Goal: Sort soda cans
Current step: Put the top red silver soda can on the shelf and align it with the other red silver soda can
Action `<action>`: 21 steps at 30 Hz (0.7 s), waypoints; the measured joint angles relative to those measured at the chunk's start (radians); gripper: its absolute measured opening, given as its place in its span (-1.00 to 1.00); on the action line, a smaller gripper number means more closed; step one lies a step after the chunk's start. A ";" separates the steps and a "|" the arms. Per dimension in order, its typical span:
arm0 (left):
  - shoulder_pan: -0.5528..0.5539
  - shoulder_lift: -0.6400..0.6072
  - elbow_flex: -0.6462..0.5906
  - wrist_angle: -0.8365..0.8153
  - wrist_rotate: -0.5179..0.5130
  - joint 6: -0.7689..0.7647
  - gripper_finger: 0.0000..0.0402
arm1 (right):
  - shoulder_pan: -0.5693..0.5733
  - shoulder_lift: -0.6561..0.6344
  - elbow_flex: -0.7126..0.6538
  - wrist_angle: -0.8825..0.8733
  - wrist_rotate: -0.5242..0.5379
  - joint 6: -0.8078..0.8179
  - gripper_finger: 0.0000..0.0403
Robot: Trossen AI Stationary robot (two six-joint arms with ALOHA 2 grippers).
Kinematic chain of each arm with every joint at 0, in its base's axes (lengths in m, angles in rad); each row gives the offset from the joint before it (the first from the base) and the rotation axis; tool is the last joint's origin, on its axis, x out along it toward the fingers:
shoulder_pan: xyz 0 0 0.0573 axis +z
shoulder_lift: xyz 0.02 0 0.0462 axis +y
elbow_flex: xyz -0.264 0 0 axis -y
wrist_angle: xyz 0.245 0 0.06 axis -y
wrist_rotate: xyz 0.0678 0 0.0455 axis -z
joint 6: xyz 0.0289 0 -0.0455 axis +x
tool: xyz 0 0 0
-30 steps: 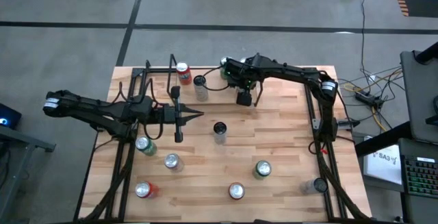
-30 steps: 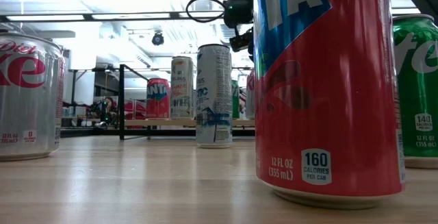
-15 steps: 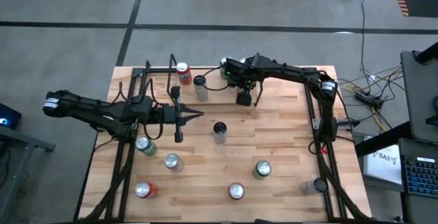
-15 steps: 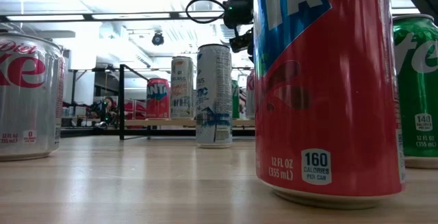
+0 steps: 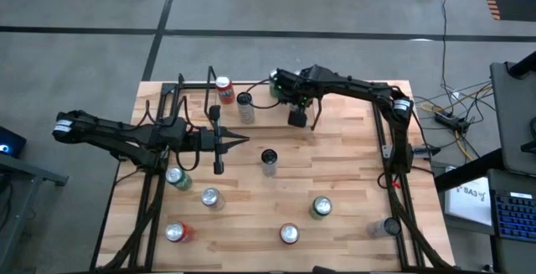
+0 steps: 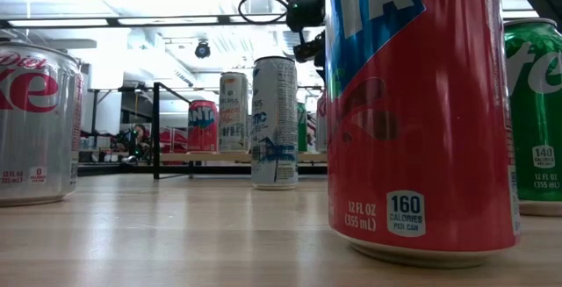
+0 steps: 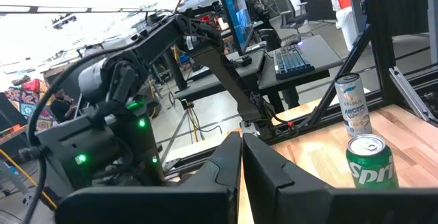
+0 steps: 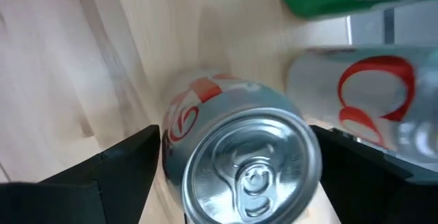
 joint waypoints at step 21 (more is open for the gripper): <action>0.000 0.011 0.000 0.006 0.000 -0.161 -1.00 | 0.100 -0.160 0.218 -0.117 0.048 0.020 0.69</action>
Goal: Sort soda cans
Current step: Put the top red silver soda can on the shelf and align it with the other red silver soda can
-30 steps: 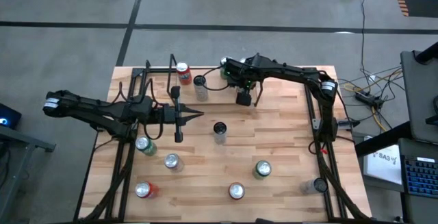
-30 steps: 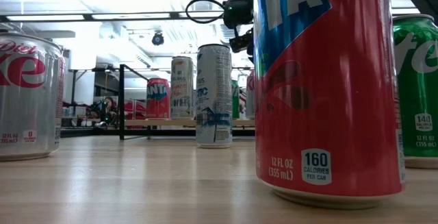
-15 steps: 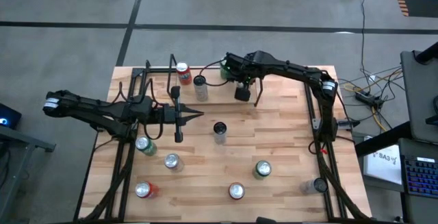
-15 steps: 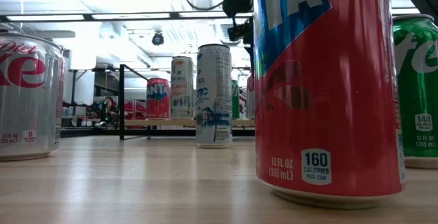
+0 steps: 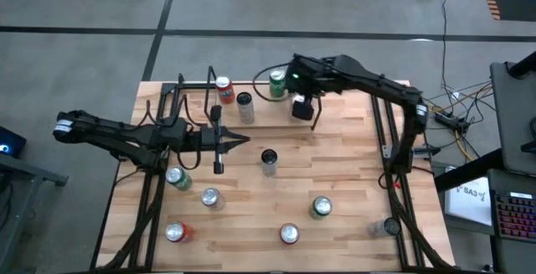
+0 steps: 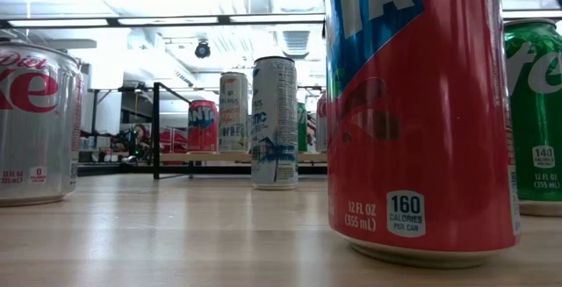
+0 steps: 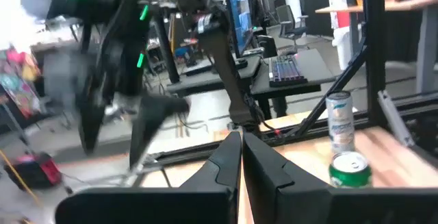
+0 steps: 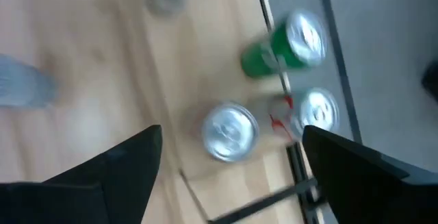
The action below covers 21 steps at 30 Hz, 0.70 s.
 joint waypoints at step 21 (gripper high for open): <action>-0.005 0.271 -0.001 0.314 0.002 -0.269 -1.00 | 0.174 -0.627 -0.795 0.752 -0.016 0.005 0.18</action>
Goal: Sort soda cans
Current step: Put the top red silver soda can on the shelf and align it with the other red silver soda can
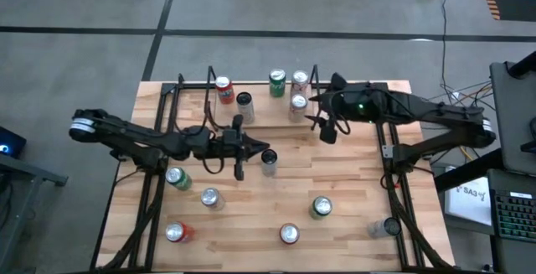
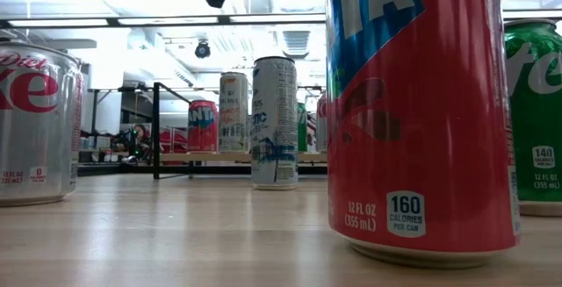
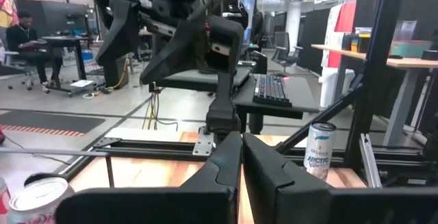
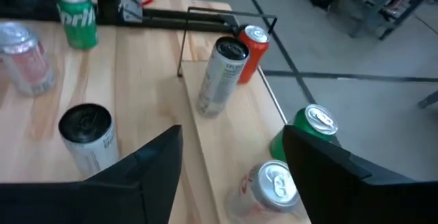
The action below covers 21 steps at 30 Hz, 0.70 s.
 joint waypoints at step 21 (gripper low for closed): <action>0.004 0.056 0.000 0.004 0.000 0.085 -1.00 | -0.001 -0.052 -0.395 0.599 0.007 0.035 -0.19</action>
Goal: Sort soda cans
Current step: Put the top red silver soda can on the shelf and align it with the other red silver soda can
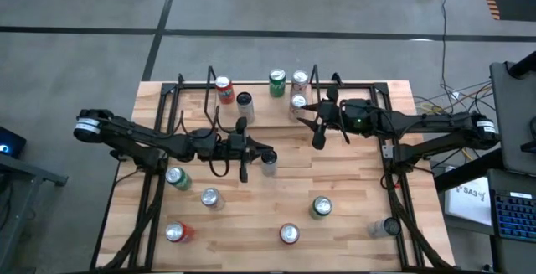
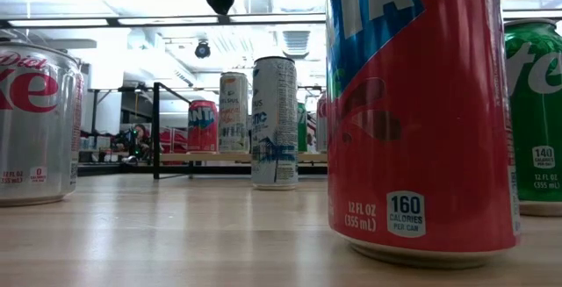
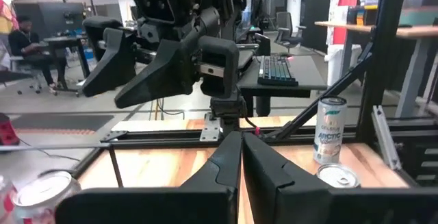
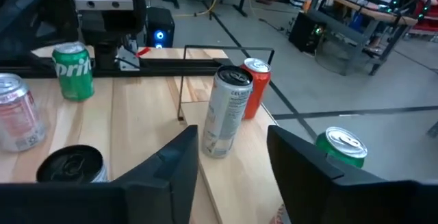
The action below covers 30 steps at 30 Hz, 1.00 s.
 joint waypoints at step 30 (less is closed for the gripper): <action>0.039 0.003 0.000 0.036 -0.002 0.162 -1.00 | -0.048 0.173 0.014 -0.035 0.158 0.185 -0.95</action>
